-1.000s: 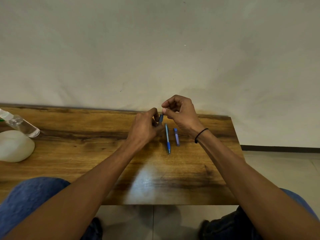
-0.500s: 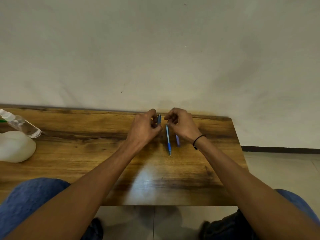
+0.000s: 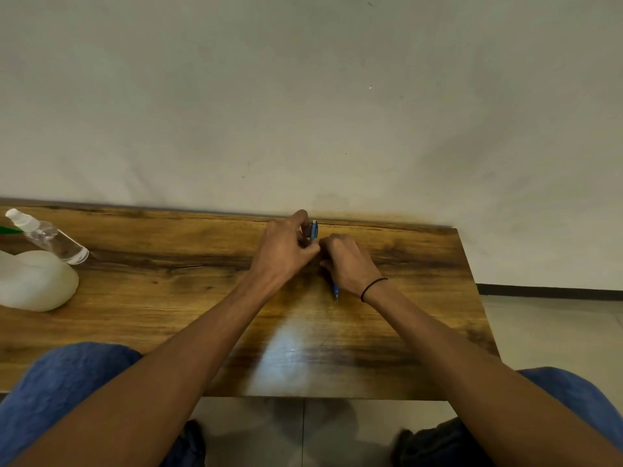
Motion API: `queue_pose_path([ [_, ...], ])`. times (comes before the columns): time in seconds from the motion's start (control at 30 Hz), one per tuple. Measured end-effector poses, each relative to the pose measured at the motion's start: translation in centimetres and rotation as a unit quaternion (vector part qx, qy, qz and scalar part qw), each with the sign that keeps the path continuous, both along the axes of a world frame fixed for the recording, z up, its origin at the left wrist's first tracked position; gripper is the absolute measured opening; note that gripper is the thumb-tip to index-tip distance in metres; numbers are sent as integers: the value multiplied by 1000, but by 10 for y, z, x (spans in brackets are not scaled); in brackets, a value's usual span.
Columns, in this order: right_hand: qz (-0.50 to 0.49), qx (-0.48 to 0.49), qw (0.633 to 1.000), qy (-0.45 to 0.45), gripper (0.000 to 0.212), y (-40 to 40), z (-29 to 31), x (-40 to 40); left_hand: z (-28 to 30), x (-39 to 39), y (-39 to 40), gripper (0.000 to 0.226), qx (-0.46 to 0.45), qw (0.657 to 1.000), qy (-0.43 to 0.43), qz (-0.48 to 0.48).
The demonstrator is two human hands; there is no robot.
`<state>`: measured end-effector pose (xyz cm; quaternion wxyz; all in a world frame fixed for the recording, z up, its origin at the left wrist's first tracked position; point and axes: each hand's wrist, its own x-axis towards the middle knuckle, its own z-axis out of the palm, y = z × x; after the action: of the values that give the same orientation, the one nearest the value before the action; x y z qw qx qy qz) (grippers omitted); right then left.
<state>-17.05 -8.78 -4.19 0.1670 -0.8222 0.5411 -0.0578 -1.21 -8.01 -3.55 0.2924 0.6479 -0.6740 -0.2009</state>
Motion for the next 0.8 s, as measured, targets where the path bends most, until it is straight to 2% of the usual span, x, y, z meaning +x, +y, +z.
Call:
queue_pose_path([
  [0.1,-41,-13,997,-58,6,-8,10,-4,0,-1,1,23,-3,1000,3,-5],
  [0.2,-69,-19,985,-159,6,-20,29,-10,0,-2,2,23,1,1000,10,-6],
  [0.33,-44,-35,970,-238,8,-29,59,-15,0,-3,1,26,18,1000,3,-4],
  [0.43,3,-63,973,-223,9,-27,73,-14,0,-4,1,25,26,1000,9,2],
  [0.6,62,-89,985,-132,11,-20,78,-5,2,-6,2,22,29,999,19,0],
  [0.8,61,-105,990,-77,13,-19,76,0,3,-6,1,26,36,999,18,-12],
])
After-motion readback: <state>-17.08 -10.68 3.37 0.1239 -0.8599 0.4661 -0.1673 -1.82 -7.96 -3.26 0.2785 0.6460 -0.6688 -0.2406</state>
